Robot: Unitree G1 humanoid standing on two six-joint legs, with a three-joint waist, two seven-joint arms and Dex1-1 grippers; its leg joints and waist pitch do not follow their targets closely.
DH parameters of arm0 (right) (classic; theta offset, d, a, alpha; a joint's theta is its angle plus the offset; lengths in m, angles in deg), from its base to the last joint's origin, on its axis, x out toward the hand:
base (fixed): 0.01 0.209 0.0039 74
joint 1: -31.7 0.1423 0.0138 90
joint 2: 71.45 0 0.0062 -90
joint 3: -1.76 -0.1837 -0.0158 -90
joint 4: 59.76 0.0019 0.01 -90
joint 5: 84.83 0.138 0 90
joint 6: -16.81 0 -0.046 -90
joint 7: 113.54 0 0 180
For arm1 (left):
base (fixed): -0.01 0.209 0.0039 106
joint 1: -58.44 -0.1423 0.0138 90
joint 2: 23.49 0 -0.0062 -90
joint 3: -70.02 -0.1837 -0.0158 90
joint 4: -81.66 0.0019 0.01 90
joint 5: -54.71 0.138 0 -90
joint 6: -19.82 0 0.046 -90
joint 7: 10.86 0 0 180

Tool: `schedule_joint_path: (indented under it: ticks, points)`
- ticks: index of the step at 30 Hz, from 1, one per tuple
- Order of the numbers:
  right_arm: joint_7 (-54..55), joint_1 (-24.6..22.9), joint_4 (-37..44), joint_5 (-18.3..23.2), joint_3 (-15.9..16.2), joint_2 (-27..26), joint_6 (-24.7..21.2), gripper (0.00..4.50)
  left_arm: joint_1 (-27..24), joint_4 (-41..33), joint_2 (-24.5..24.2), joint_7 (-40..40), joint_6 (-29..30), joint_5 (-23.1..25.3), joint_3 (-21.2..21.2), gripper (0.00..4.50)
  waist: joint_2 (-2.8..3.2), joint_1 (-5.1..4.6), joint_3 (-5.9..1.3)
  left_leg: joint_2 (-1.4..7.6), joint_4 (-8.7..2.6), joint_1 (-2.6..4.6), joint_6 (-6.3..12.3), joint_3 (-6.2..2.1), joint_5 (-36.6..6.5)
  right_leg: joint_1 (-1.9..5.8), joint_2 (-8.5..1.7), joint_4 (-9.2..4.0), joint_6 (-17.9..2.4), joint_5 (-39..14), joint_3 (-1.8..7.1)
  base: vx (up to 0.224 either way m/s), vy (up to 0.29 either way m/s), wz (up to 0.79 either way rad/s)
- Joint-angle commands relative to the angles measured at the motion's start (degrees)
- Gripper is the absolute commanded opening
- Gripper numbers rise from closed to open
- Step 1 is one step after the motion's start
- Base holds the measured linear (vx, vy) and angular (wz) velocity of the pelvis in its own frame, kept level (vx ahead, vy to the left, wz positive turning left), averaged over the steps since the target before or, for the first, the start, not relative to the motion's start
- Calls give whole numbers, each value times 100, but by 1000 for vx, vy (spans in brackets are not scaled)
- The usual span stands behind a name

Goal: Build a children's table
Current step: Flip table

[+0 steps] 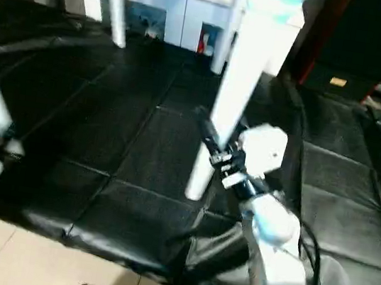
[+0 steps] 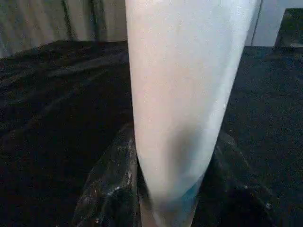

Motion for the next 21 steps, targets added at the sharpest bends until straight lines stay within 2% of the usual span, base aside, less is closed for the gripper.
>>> schedule_joint_path:
  ticks: [1,2,3,4,5,6,7,9,10,12,15,16,17,18,20,21]
  points:
    - [-33,-238,-490,-585,-108,221,-153,181,182,-20,-228,-31,-278,183,18,149,168,-113,-261,108,-570,314,-454,-107,-3439,-33,-91,-537,-418,-2603,51,0,0,0]
    - [-79,-253,-511,-551,-83,225,-138,181,189,-6,-249,-60,-299,209,11,149,162,-136,-246,103,-570,362,-471,-128,-3696,-39,-91,-588,-360,-2944,31,0,0,0]
    - [-139,-276,-572,-536,9,257,-138,181,214,31,-310,-25,-338,191,-7,149,170,-146,-260,108,-574,364,-478,-151,-3710,-17,-112,-591,-357,-2999,31,0,0,0]
    - [-323,-300,-594,-378,73,258,-122,181,212,28,-342,7,-294,181,-24,149,172,-154,-267,108,-578,353,-473,-159,-3674,-6,-116,-585,-370,-2954,32,0,0,0]
    - [-291,-319,-627,-421,98,267,10,216,194,47,-399,-5,-311,209,-50,184,178,-172,-274,116,-591,342,-469,-167,-3652,0,-108,-569,-407,-2819,33,0,0,0]
    - [-397,-346,-663,-237,96,219,51,237,173,71,-446,-2,-390,220,-53,205,155,-189,-273,119,-592,339,-461,-165,-3681,-13,-102,-568,-435,-2753,31,0,0,0]
    - [-395,-352,-677,-223,89,209,80,251,164,66,-453,-17,-377,225,-48,219,159,-200,-280,116,-588,344,-448,-165,-3697,-14,-104,-567,-446,-2733,32,0,0,0]
    - [-400,-386,-827,-62,65,140,279,258,106,44,-503,-44,-401,142,13,224,139,-239,-282,124,-602,309,-439,-176,-3719,12,-112,-556,-497,-2689,27,0,0,0]
    - [-352,-414,-870,13,21,81,389,272,50,6,-535,-5,-448,50,45,235,134,-261,-272,126,-610,300,-440,-182,-3801,0,-111,-568,-523,-2735,24,0,0,0]
    - [-318,-443,-819,103,-32,30,423,299,-45,-126,-541,54,-428,-37,82,263,103,-304,-288,127,-617,276,-423,-194,-3798,35,-118,-544,-567,-2708,7,0,0,0]
    - [-317,-478,-778,221,-64,10,429,318,-170,-314,-546,115,-426,-133,89,281,134,-362,-298,132,-640,234,-390,-211,-3703,77,-131,-512,-624,-2543,4,0,0,0]
    - [-309,-498,-754,257,-92,7,425,331,-213,-419,-526,132,-401,-187,106,292,123,-370,-287,134,-639,228,-373,-199,-3692,63,-127,-525,-630,-2548,8,0,0,0]
    - [-317,-529,-723,285,-135,-4,468,342,-267,-518,-516,127,-396,-222,112,305,136,-356,-277,135,-623,262,-361,-188,-3747,29,-129,-543,-637,-2639,14,0,0,0]
    - [-303,-575,-656,321,-189,-21,509,342,-339,-631,-510,126,-385,-252,124,305,124,-356,-270,137,-609,277,-344,-172,-3769,7,-128,-565,-635,-2713,22,0,0,0]
    - [-333,-734,-413,467,-248,-56,489,374,-509,-809,-485,101,-459,-386,194,337,123,-339,-256,135,-598,291,-320,-160,-3777,-19,-119,-588,-602,-2811,32,0,0,0]
    - [-327,-815,-292,496,-245,-64,473,381,-564,-837,-455,71,-538,-450,266,345,189,-324,-261,129,-604,299,-334,-174,-3790,-14,-120,-576,-596,-2802,29,0,0,0]
